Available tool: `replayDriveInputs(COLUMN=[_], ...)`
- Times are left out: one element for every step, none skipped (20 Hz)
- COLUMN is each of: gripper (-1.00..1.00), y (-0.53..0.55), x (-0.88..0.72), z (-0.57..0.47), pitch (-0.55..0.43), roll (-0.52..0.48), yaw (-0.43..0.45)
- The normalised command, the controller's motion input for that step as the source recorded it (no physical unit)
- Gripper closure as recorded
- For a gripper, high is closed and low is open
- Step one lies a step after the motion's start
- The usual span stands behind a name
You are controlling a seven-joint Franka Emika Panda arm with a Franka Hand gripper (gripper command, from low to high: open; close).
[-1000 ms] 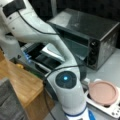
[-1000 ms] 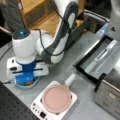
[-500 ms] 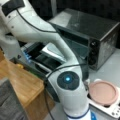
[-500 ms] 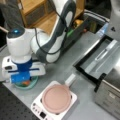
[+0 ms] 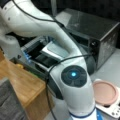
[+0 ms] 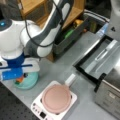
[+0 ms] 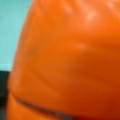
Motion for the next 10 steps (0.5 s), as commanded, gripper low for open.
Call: replayDriveInputs(gripper=[1.0, 1.0, 1.0, 1.0, 1.0, 1.0, 1.0, 1.0, 1.0, 1.0], y=[0.17, 0.24, 0.27, 0.33, 0.38, 0.4, 0.49, 0.5, 0.52, 0.52], x=[0.03, 0.0, -0.02, -0.03, -0.05, -0.06, -0.08, -0.09, -0.11, -0.13], z=[0.25, 0.24, 0.22, 0.2, 0.16, 0.1, 0.1, 0.08, 0.06, 0.04], pitch=[0.158, 0.152, 0.144, 0.12, 0.107, 0.076, 0.051, 0.037, 0.014, -0.002], roll=[0.01, 0.022, 0.02, 0.035, 0.051, 0.113, 0.131, 0.125, 0.131, 0.123], yaw=[-0.281, -0.332, -0.325, -0.436, -0.485, -0.576, -0.598, -0.555, -0.612, -0.619])
